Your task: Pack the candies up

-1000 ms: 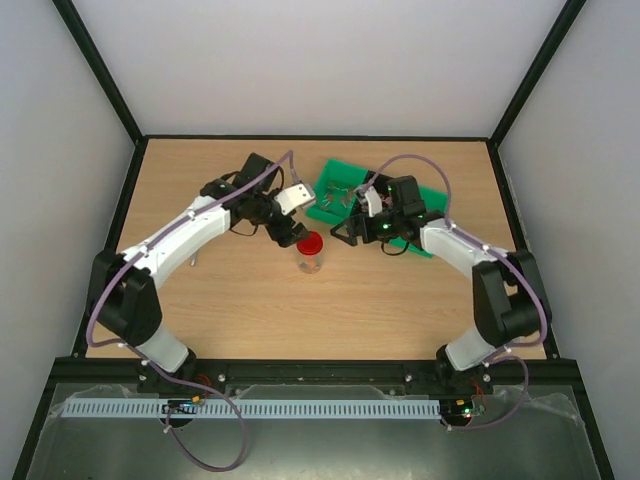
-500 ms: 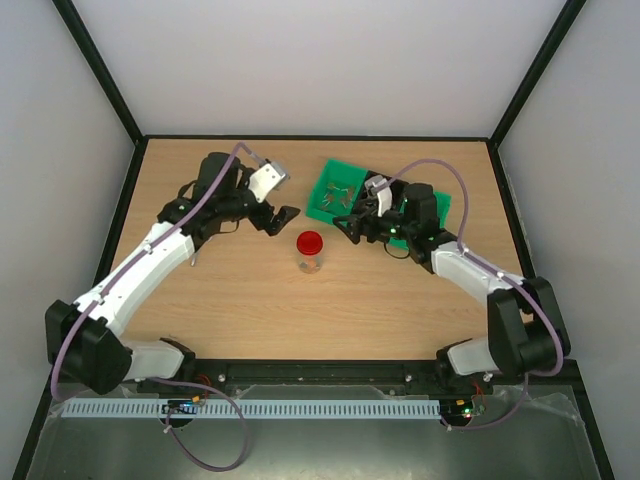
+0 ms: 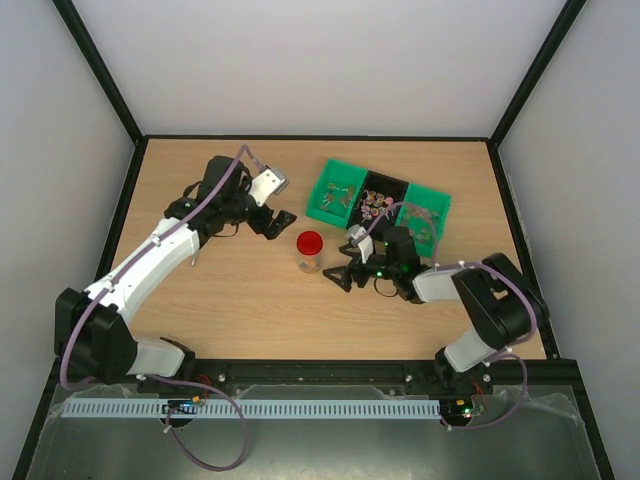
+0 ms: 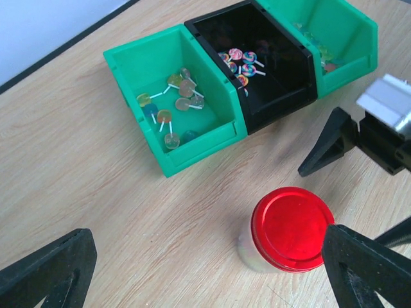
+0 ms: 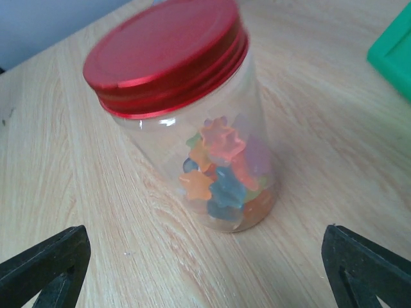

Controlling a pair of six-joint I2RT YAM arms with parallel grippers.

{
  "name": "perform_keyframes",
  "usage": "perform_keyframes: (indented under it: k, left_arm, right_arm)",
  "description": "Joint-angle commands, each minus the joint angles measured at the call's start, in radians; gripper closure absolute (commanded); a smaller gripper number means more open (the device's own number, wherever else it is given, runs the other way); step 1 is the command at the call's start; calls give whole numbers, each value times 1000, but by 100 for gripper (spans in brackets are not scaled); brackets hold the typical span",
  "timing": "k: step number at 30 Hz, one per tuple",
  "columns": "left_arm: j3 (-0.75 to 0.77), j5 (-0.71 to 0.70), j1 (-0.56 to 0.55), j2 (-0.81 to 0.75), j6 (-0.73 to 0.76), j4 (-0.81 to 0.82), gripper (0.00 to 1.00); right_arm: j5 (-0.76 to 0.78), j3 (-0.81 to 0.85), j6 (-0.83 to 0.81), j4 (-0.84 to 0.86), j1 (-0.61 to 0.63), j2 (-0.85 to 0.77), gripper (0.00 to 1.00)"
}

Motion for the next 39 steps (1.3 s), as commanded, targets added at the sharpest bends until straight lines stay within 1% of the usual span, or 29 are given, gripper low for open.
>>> perform_keyframes:
  k: [1, 8, 10, 12, 14, 18, 21, 27, 31, 34, 36, 39]
  left_arm:
    - [5, -1, 15, 21, -15, -20, 1]
    - [16, 17, 20, 19, 20, -50, 1]
    - [19, 30, 21, 19, 29, -63, 1]
    - [18, 42, 21, 21, 42, -77, 1]
    - [17, 40, 21, 26, 45, -84, 1]
    - [16, 39, 21, 30, 61, -98, 1]
    - [9, 52, 23, 32, 60, -100, 1]
    - [1, 66, 23, 34, 69, -109, 1]
    - [-12, 84, 21, 27, 116, -143, 3]
    - [-47, 108, 12, 13, 185, -174, 4]
    - [-85, 110, -4, -5, 215, -180, 4]
    - [-147, 105, -30, -34, 255, -170, 4]
  right_arm:
    - [46, 15, -56, 193, 49, 112, 0]
    - [106, 85, -136, 302, 92, 274, 1]
    - [103, 121, -108, 286, 94, 313, 1]
    - [88, 128, -103, 322, 105, 348, 0]
    - [98, 128, -105, 353, 126, 372, 1]
    - [161, 127, -82, 404, 159, 392, 6]
    - [181, 128, -81, 426, 177, 404, 10]
    - [197, 112, -90, 493, 209, 420, 24]
    - [177, 71, -133, 549, 231, 418, 33]
    - [154, 50, -148, 582, 239, 408, 36]
    - [130, 39, -151, 594, 240, 395, 36]
    - [118, 33, -146, 595, 241, 382, 32]
